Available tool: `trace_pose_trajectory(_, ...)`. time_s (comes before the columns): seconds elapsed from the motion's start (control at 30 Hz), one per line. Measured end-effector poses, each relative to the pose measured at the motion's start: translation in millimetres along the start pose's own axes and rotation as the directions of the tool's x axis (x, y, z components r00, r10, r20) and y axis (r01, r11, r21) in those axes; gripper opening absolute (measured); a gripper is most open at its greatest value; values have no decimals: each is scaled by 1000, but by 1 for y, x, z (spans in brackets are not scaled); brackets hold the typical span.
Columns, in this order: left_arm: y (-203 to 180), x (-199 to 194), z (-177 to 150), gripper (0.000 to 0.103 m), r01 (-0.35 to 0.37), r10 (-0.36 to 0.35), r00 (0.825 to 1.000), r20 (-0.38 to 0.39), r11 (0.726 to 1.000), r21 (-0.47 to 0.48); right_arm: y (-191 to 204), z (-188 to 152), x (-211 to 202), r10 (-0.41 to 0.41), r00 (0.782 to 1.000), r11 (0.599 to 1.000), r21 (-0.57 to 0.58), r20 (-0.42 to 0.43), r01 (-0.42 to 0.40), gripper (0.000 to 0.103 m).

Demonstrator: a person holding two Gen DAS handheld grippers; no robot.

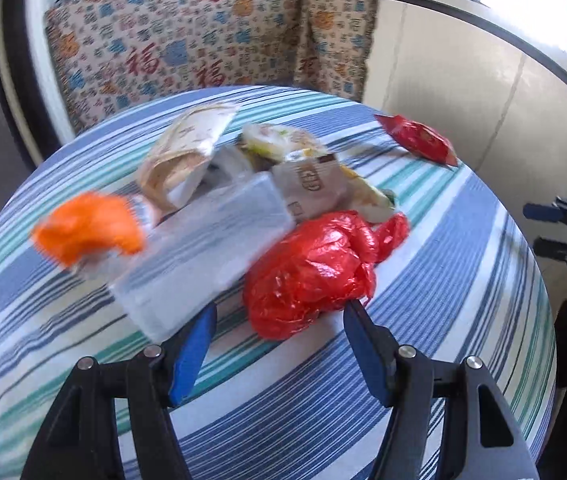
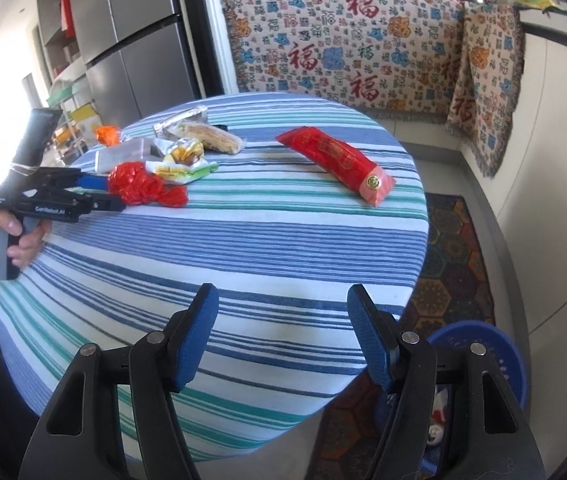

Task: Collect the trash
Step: 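Move both tools back over the table toward the red bag and wrapper, then grasp the red plastic bag with the left gripper while the right gripper grasps the red snack wrapper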

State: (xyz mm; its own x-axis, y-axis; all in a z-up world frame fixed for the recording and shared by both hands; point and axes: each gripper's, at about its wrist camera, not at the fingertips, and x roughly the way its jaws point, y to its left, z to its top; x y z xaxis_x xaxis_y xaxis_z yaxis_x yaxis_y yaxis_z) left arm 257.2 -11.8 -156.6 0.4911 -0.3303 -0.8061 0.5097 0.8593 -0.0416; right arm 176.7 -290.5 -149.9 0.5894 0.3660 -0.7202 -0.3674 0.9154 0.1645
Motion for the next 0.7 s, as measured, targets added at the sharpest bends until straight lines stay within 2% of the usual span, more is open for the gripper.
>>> trace_pose_trajectory(0.07, -9, 0, -2, 67, 41, -41, 999, 14, 999, 32, 0, 0, -1, -3, 1000, 1000, 3, 1, 3, 69)
trace_pose_trajectory(0.1, -13, -2, -3, 67, 85, -86, 996, 16, 996, 40, 0, -1, -2, -4, 1000, 1000, 4, 2, 4, 69)
trace_pose_trajectory(0.2, -33, -12, -16, 67, 262, -263, 965, -5, 961, 87, -2, 0, -4, -8, 1000, 1000, 9, 9, 8, 69)
trace_pose_trajectory(0.23, -39, -15, -21, 67, 282, -282, 959, -15, 953, 109, -2, 0, -5, -11, 1000, 1000, 11, 12, 11, 69)
trace_pose_trajectory(0.33, -39, -16, -23, 67, 208, -208, 978, -10, 975, 84, -4, 2, -7, -14, 1000, 1000, 17, 19, 14, 69)
trace_pose_trajectory(0.43, -31, -10, -14, 67, 178, -178, 984, 3, 984, 7, -6, 3, -6, -18, 1000, 1000, 20, 13, 18, 69)
trace_pose_trajectory(0.57, -43, 3, 4, 67, 81, -81, 997, 4, 997, 16, -14, 7, -5, -51, 999, 999, 17, 9, 51, 70)
trace_pose_trajectory(0.6, -44, 5, 6, 67, 50, -50, 999, 1, 999, 20, -20, 11, -6, -68, 997, 998, 18, 20, 67, 73)
trace_pose_trajectory(0.63, -44, 7, 9, 67, 22, -23, 1000, 1, 1000, 20, -28, 16, -5, -90, 995, 996, 20, 32, 89, 79)
trace_pose_trajectory(0.67, -43, 7, 10, 67, 19, -19, 1000, 2, 1000, 14, -38, 23, -3, -107, 994, 994, 26, 38, 106, 85)
trace_pose_trajectory(0.7, -42, 7, 11, 67, 28, -28, 1000, 3, 1000, 7, -46, 29, 0, -112, 993, 993, 32, 36, 111, 86)
